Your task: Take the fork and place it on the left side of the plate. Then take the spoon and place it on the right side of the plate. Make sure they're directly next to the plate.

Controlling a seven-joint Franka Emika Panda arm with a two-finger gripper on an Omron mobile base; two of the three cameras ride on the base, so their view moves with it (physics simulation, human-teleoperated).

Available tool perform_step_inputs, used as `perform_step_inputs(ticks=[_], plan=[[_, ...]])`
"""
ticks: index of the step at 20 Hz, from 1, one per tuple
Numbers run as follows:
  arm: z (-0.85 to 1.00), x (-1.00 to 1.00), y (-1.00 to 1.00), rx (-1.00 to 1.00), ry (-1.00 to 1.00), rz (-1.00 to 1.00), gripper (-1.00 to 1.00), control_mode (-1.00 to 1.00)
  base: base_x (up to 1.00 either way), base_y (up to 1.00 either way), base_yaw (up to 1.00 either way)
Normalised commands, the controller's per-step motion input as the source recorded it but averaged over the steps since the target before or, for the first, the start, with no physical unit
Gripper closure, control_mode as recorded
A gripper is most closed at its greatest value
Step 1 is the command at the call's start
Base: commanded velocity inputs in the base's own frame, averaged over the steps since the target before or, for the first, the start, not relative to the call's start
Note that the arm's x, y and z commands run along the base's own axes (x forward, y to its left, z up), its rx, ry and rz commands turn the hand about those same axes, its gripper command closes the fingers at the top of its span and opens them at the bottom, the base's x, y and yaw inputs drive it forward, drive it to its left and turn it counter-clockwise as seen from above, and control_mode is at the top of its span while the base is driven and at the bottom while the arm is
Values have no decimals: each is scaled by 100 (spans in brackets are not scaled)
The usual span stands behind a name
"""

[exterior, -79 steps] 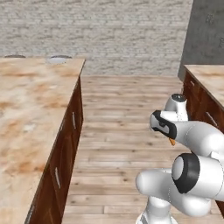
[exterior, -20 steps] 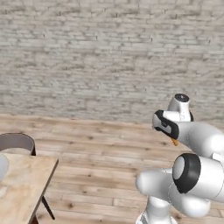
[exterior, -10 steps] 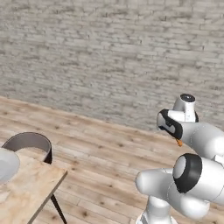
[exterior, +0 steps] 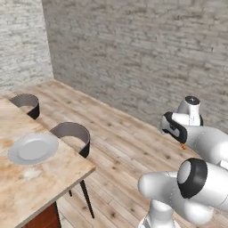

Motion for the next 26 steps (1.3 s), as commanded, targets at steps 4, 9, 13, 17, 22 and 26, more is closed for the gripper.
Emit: perform_step_inputs(ticks=[4, 9, 13, 17, 22, 26], plan=[[0, 0, 0, 0, 0, 0, 100, 100, 69, -12, 35], [0, 0, 0, 0, 0, 0, 100, 100, 59, -16, 44], [0, 0, 0, 0, 0, 0, 100, 100, 42, -14, 61], [0, 0, 0, 0, 0, 0, 100, 100, 31, -15, 65], [0, 0, 0, 0, 0, 0, 100, 100, 26, -17, 67], [0, 0, 0, 0, 0, 0, 100, 100, 10, -22, 68]])
